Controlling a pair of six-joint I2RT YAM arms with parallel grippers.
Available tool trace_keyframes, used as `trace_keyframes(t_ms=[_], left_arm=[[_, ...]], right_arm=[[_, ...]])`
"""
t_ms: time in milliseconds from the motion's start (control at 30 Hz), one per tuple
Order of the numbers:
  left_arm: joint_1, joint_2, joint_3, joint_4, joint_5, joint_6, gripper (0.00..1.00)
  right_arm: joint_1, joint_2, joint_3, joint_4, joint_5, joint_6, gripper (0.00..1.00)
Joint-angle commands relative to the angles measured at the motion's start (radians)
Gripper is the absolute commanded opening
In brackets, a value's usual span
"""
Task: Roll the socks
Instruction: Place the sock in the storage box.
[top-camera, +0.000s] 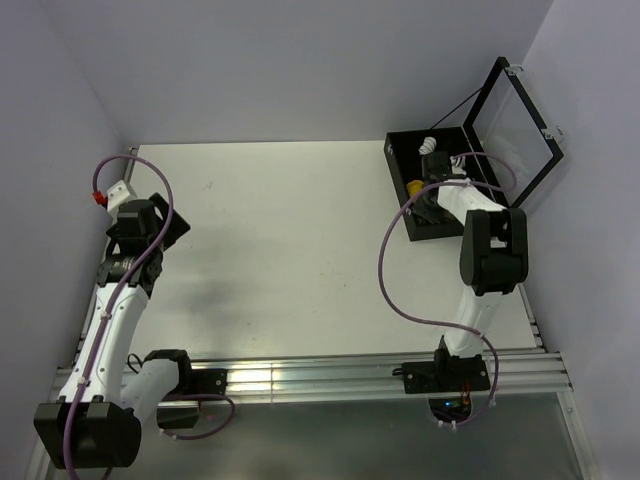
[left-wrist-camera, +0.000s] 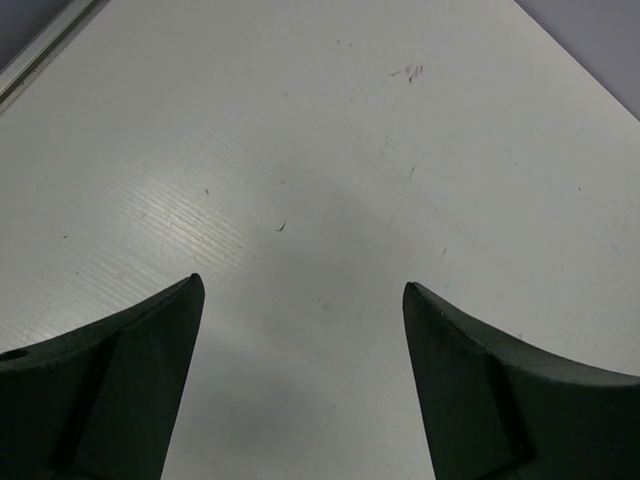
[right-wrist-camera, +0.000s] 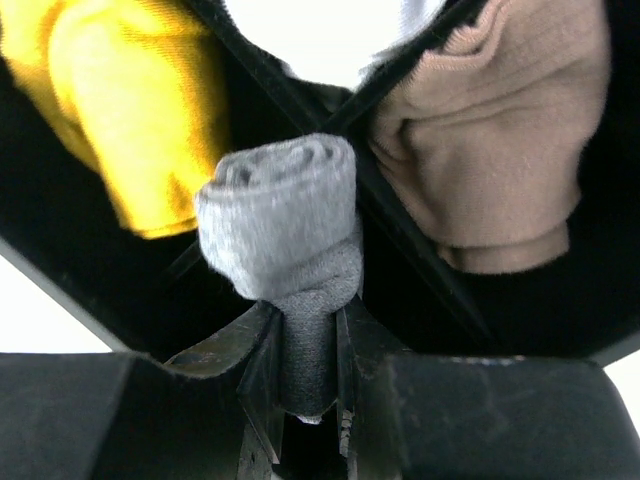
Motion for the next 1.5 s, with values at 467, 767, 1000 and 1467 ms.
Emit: trace_keyframes(t_ms=[467,767,1000,1467], left_arm=[[-0.001,0.007,-0.001,0.046,0.022,0.021,0.85],[0.002,0.001,-0.005,0.043,0.017,0.019,0.85],[0.005,-0.001,-0.005,0.045,0.017,0.021,0.85],[0.005,0.012,0.001,0.048,0.032,0.021,0.85]], right_arm=[[-0.005,0.005,0.086,-0.102,-0.066,-0.100,0.26],[-0.005,-0.040,0.109,-0.111,-0.061,-0.104,0.37],[-0.005,-0.046,0.110,-0.102,-0.050,-0.103,0.35],[-0.005,-0.026,0.074,-0.147,-0.081,-0.115,0.00]])
